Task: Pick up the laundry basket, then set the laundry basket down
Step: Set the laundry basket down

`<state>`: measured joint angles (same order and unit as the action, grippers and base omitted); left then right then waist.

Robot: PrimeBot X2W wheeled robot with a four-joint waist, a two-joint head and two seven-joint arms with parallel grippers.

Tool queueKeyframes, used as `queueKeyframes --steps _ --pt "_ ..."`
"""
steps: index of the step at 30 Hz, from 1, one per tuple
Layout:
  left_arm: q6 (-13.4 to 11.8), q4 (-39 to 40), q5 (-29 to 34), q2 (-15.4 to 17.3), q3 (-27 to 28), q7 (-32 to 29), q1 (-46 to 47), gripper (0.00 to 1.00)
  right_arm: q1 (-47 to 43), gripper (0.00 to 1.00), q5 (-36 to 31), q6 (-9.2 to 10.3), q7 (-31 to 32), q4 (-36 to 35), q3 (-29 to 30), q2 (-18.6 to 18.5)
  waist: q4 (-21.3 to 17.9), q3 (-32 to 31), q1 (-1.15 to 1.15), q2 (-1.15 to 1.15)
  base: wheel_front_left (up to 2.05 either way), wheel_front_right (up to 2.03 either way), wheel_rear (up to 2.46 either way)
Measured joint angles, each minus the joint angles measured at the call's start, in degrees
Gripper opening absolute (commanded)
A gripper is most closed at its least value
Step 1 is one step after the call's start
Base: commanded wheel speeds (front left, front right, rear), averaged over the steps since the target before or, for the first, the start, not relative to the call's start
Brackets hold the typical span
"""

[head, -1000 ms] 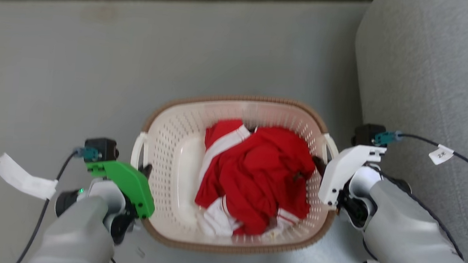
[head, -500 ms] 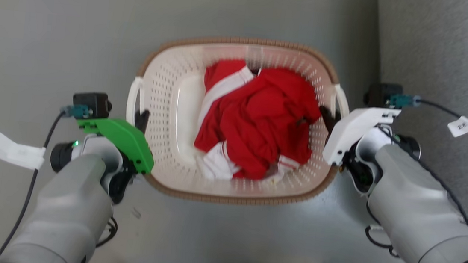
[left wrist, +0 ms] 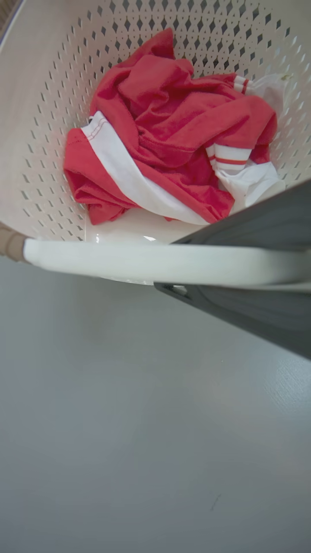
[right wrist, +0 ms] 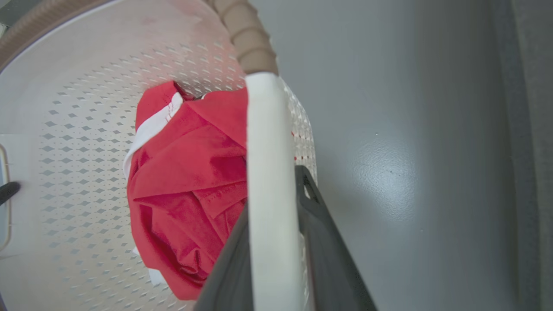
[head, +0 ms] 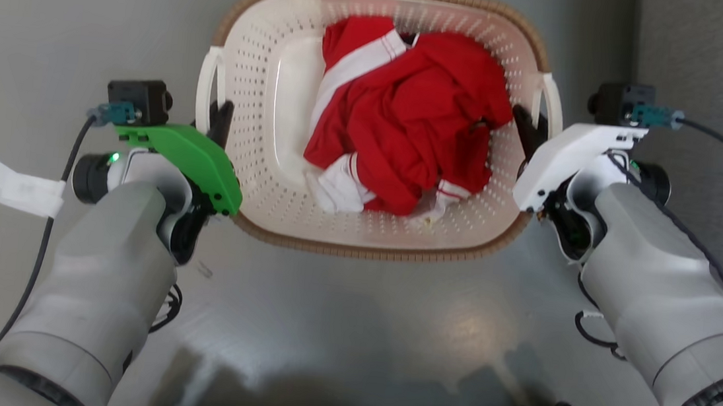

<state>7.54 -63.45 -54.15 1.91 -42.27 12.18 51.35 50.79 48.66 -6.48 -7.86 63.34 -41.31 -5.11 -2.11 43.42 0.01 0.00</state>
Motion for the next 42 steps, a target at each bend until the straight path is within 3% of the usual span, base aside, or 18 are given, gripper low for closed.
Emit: queueKeyframes --steps 12,29,30,33,34,35,42 --pt "0.00 -0.40 1.16 -0.27 0.15 1.57 3.15 0.00 3.15 0.00 -1.53 -0.05 -4.27 1.01 0.07 -0.29 1.33 7.54 0.00 0.00 0.00 0.00 0.00" --pt "0.00 -0.26 1.75 -0.73 0.41 2.02 5.24 0.00 5.28 0.00 -2.85 0.03 -5.86 2.10 0.67 -0.54 3.09 11.38 0.00 0.00 0.00 0.00 0.00" --pt "0.00 -0.26 1.78 -0.76 0.38 2.02 5.24 0.00 5.28 0.02 -2.85 0.10 -6.06 2.24 0.79 -0.52 3.09 11.45 0.00 0.00 0.00 0.00 0.00" --pt "0.00 -0.16 1.97 -0.82 0.23 2.03 5.24 0.00 5.28 0.40 -2.85 0.36 -6.23 2.48 1.09 -0.45 3.08 11.60 0.00 0.00 0.00 0.00 0.00" --pt "-0.01 -0.08 1.94 -0.80 0.21 2.02 5.24 0.75 5.28 0.75 -2.85 0.43 -6.24 2.63 1.23 -0.47 3.06 11.63 0.00 0.00 0.00 0.00 0.00" --pt "-0.01 0.00 1.85 -0.69 0.25 2.04 5.24 1.00 5.28 1.00 -2.83 0.57 -6.24 2.91 1.44 -0.47 3.04 11.65 0.00 0.00 0.00 0.00 0.00" --pt "0.00 0.63 1.55 -0.65 0.36 2.08 5.24 1.00 5.28 1.00 -2.83 0.60 -6.31 3.48 2.03 -0.47 2.98 11.61 0.00 0.00 0.00 0.00 0.00"
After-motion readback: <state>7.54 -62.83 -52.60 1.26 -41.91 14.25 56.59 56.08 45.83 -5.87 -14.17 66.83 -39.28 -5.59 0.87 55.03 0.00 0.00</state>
